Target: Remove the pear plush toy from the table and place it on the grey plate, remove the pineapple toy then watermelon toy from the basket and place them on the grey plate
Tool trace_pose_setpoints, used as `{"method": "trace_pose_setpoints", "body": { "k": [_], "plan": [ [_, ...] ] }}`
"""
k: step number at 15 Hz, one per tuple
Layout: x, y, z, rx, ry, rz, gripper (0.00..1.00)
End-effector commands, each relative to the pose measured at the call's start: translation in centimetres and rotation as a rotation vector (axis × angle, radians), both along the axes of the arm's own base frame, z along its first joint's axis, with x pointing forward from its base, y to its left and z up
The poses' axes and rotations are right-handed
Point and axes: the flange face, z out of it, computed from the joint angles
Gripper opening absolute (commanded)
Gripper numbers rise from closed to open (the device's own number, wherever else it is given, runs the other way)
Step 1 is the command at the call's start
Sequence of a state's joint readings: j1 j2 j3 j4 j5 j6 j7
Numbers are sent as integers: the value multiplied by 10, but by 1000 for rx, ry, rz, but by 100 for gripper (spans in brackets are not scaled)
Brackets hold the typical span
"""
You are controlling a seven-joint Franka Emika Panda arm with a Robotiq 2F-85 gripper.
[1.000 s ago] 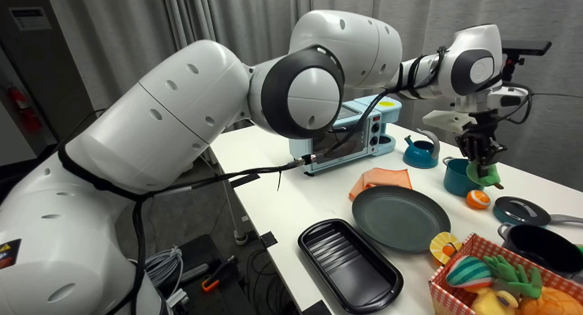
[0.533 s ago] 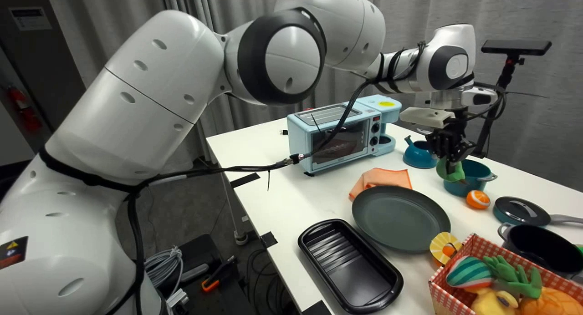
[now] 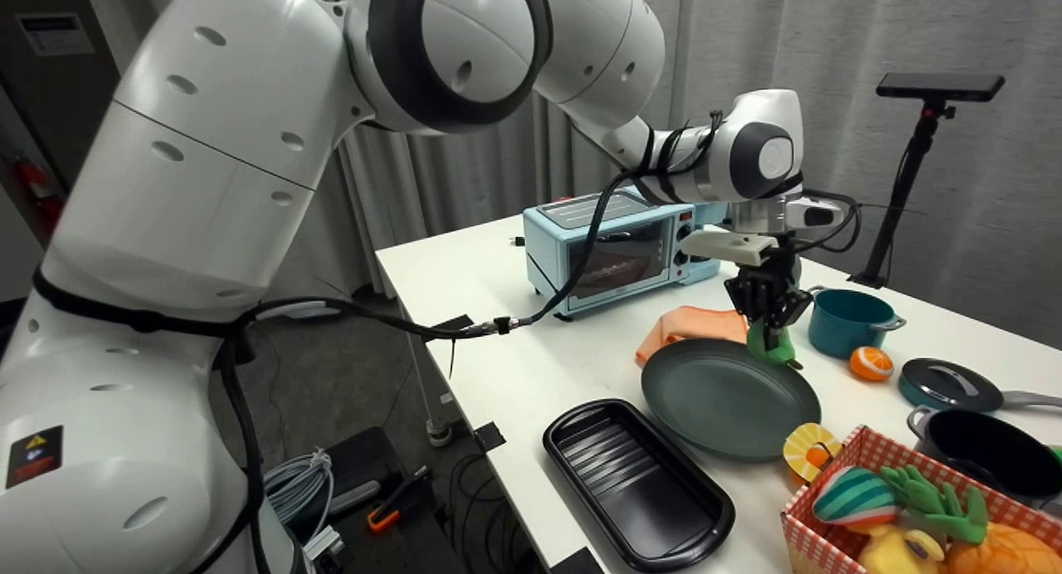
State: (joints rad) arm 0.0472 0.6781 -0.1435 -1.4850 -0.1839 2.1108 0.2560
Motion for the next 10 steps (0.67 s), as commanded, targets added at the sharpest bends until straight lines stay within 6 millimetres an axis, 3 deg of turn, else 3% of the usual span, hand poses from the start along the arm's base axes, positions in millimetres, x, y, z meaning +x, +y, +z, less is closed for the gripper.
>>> {"method": "trace_pose_setpoints", "body": {
  "k": [1,3,4,5,7,10],
  "plan": [
    [-45,8,-12,-2,11,60,5],
    [-59,10,-22,-4,0,65,5],
    [-64,10,-25,-3,-11,63,9],
    [-68,10,-26,-2,-19,65,43],
    [-75,5,-24,-2,-31,66,49],
    [-83,-8,-12,-2,-37,48,74]
  ]
}}
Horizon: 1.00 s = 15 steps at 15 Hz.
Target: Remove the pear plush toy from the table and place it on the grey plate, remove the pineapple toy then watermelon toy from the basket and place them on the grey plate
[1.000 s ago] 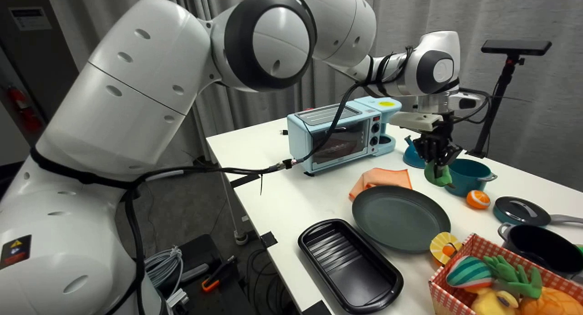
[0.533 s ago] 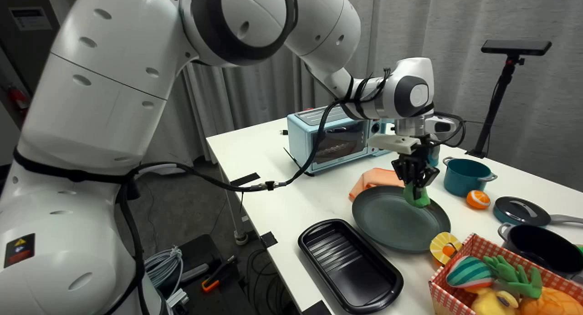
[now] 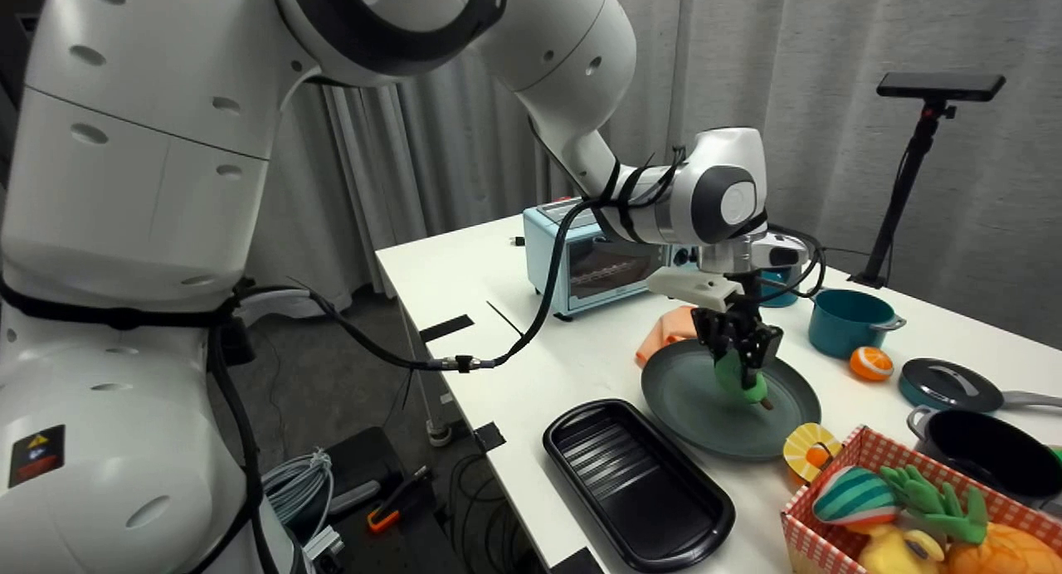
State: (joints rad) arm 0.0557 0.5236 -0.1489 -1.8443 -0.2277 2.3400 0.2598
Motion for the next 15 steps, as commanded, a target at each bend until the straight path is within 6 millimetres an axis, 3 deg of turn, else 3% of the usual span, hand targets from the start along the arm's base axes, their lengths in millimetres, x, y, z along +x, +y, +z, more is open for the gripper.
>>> {"method": "trace_pose_setpoints", "body": {
  "k": [1,4,8,15],
  "plan": [
    [-18,-15,26,-17,-22,-14,81],
    [-20,-36,44,-38,-26,-35,99],
    [-15,-75,64,-78,-44,-80,100],
    [-5,-144,69,-104,-22,-223,100]
  ]
}}
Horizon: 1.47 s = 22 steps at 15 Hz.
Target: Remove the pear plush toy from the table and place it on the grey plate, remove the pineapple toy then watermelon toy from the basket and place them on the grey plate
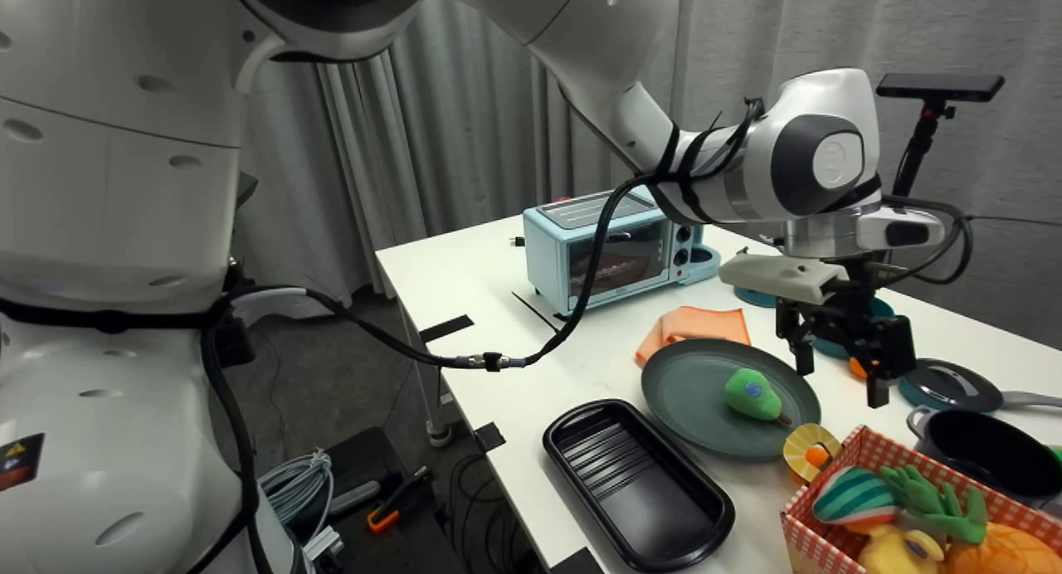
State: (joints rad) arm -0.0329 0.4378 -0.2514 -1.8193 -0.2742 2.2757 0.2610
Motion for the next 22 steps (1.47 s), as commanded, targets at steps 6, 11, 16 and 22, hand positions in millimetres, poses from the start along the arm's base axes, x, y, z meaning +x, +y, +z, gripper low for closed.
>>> {"method": "trace_pose_setpoints", "body": {
  "k": [6,11,16,22],
  "plan": [
    [20,-72,-21,-30,78,-179,100],
    [21,-99,-43,-40,137,-246,100],
    [18,-120,-36,15,121,-316,100],
    [6,-150,-18,38,89,-386,100]
  ]
}}
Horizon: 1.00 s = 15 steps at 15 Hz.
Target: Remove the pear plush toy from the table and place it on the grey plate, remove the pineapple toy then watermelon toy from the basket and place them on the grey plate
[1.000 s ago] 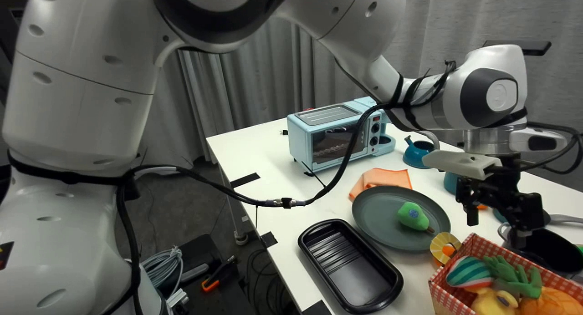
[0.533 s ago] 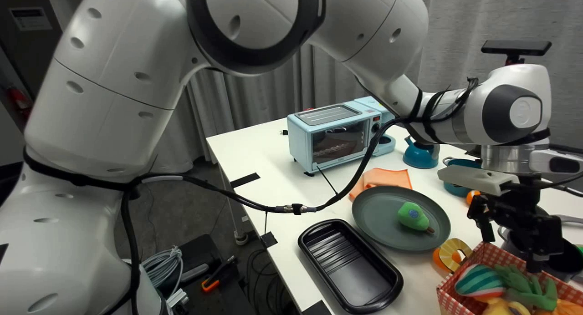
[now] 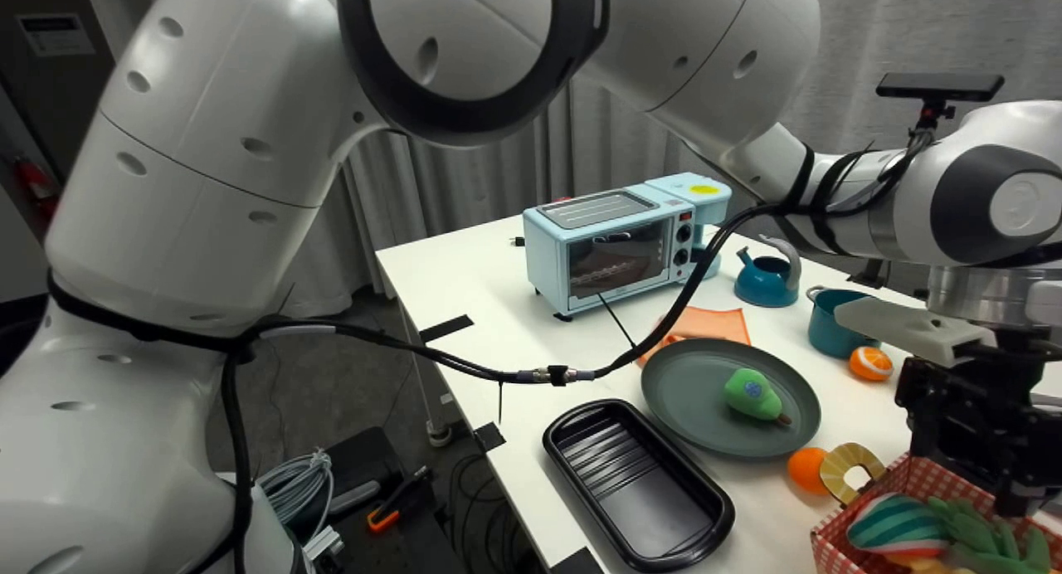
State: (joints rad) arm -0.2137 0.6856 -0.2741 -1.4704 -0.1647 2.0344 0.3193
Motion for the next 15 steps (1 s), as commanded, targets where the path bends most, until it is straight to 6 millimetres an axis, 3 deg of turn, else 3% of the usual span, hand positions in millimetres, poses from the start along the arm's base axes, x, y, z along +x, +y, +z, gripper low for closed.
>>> {"method": "trace_pose_setpoints", "body": {
  "k": [1,6,13,14,15],
  "plan": [
    [-7,-22,10,8,-12,-52,100],
    [-16,-39,8,-1,-14,-84,100],
    [-17,-36,-21,-6,50,-78,100],
    [-18,-36,-24,-5,56,-79,90],
    [-18,-36,-28,-5,59,-80,72]
  ]
}}
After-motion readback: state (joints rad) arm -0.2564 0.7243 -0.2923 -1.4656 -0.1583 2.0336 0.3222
